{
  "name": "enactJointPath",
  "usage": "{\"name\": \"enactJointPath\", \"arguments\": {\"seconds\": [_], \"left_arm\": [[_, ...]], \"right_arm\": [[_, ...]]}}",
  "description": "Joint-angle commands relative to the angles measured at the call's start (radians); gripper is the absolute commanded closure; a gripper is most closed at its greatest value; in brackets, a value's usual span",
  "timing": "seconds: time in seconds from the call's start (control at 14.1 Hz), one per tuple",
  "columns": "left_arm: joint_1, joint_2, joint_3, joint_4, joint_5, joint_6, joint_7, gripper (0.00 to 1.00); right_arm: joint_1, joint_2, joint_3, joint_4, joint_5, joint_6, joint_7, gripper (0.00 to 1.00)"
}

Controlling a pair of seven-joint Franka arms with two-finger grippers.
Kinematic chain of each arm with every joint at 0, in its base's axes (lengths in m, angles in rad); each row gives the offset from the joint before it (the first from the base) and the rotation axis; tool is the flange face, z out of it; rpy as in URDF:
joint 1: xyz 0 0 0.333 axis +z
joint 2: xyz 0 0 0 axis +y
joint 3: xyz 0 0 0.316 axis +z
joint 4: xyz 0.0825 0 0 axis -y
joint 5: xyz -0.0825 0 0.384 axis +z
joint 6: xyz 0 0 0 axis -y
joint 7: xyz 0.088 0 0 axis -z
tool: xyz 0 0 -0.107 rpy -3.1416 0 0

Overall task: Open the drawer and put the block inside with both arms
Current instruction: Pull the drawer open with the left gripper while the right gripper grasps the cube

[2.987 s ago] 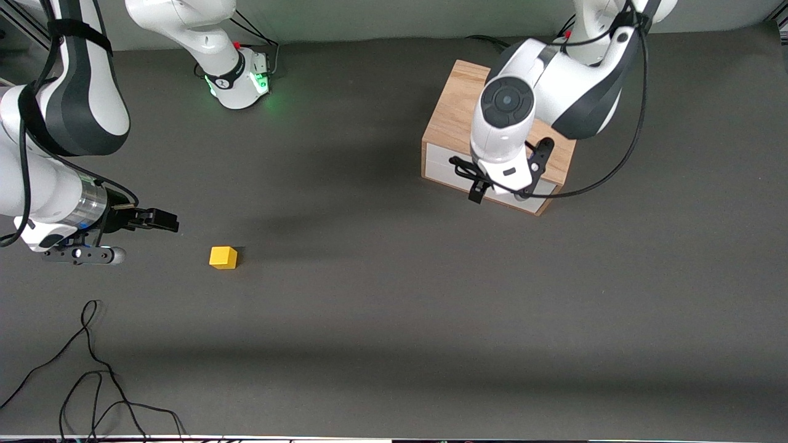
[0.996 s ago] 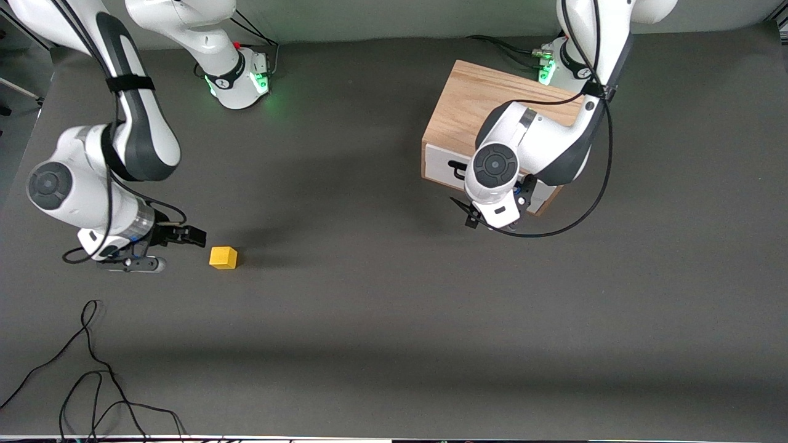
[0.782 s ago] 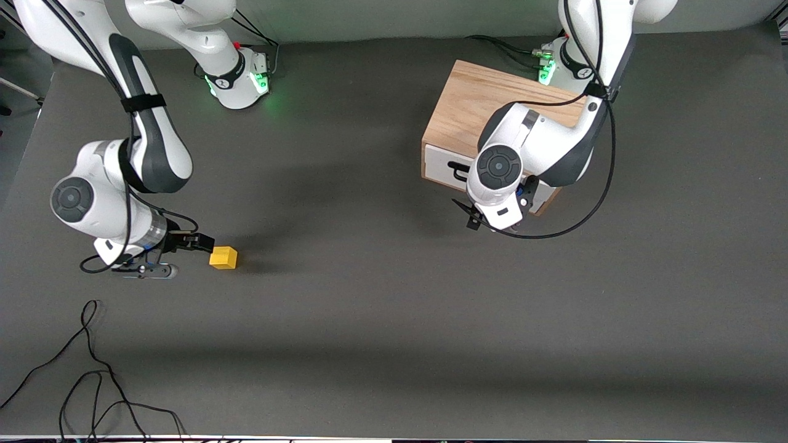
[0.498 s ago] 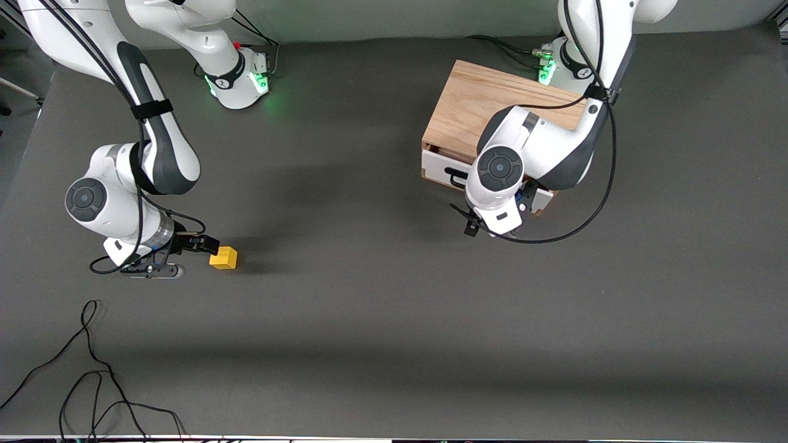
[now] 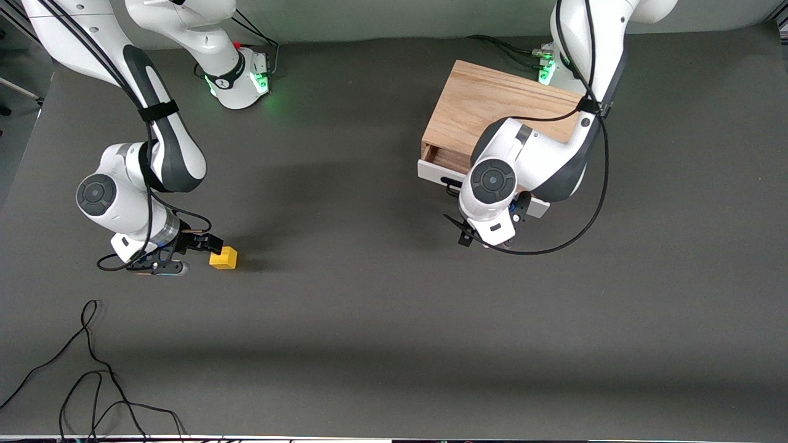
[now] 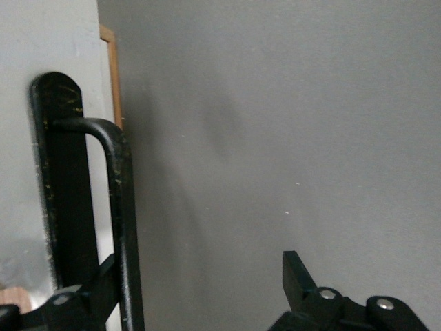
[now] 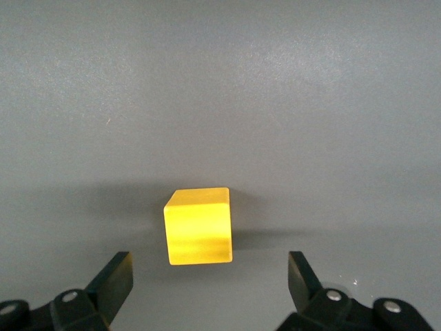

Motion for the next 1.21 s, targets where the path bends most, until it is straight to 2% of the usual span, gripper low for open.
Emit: {"name": "enactJointPath", "arguments": {"seconds": [0.0, 0.57, 1.14], "left_arm": [[0.014, 0.075, -0.002, 0.12, -0.001, 0.001, 0.002, 0.0], [0.014, 0.146, -0.002, 0.239, 0.002, 0.004, 0.002, 0.0], [0.02, 0.181, 0.0, 0.305, 0.004, 0.005, 0.002, 0.0]], "right_arm": [[0.002, 0.002, -0.004, -0.012, -0.007, 0.018, -0.017, 0.0], [0.002, 0.031, -0.004, -0.014, 0.002, 0.032, -0.015, 0.0], [0.007, 0.103, 0.002, -0.029, 0.003, 0.161, 0.0, 0.0]]}}
